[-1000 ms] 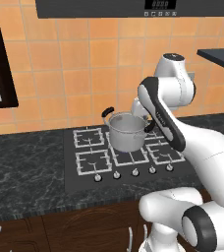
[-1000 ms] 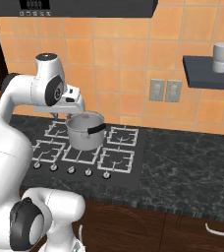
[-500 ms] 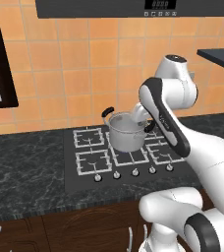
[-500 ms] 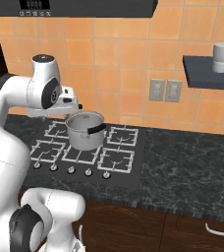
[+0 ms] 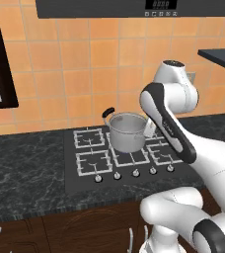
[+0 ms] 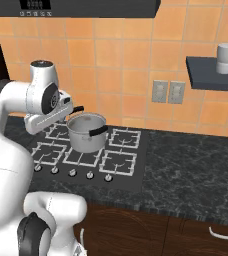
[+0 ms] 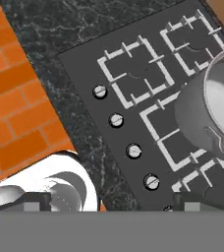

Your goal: Turn off the center burner of the stove.

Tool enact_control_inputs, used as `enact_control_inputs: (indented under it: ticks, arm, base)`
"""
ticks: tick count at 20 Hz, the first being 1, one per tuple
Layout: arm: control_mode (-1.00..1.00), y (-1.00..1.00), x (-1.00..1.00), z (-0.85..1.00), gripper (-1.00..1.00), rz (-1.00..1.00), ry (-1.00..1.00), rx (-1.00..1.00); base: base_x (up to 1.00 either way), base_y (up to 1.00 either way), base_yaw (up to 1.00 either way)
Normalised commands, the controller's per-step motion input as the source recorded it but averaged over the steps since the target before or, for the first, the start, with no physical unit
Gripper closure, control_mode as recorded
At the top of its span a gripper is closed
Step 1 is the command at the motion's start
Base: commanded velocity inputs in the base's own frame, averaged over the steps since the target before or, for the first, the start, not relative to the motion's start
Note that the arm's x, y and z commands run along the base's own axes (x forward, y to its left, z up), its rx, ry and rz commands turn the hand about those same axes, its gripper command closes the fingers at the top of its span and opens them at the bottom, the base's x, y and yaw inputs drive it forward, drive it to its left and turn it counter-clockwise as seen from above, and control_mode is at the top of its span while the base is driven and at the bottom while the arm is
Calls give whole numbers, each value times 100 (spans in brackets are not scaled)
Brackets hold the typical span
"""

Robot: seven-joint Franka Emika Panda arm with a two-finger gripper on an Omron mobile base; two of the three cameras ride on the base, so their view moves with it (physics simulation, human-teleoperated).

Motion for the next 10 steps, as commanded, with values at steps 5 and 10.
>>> enact_control_inputs:
  ticks: [5,10]
  arm:
    - [-100,-6,-2,-19,-100,85,0,-28]
    - [-100,-10,-16,-45,-100,83,0,-9]
  base:
    - [0,0,0]
    - [0,0,0]
